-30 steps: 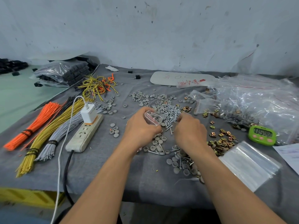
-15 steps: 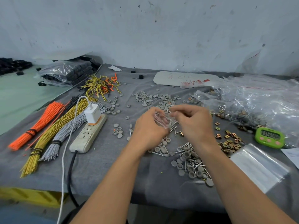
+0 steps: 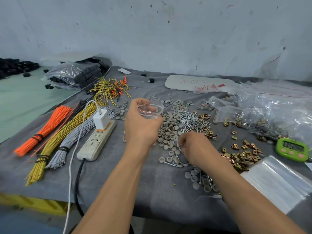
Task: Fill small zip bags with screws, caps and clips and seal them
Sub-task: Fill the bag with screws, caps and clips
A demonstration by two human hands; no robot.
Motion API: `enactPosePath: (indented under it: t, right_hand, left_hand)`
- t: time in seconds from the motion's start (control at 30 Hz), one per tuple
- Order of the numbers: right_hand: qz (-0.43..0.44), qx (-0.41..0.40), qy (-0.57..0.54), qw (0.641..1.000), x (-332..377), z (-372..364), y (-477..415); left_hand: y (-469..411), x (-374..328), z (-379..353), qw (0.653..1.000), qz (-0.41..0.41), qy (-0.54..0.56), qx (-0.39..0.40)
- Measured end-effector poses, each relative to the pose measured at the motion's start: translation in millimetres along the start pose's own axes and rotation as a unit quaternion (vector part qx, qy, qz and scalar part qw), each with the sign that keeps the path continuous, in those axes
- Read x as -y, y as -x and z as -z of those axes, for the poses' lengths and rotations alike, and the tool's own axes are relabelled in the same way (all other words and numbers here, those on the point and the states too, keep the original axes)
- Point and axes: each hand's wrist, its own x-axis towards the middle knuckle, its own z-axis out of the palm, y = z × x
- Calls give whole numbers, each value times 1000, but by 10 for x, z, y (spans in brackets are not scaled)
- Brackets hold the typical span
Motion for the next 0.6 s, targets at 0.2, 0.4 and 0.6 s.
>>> enactPosePath:
  t: [0.2, 0.4, 0.6]
  right_hand:
    - [22, -198, -220, 955, -79, 113, 89]
    - [148, -224, -372, 888, 42, 387, 189]
    - [147, -153, -363, 907, 105, 326, 135]
  left_hand:
    - [-29, 84, -36, 988, 15, -133, 73]
    - [24, 104, -209, 960, -6, -209, 186]
    - [-1, 131, -261, 959, -11, -191, 209]
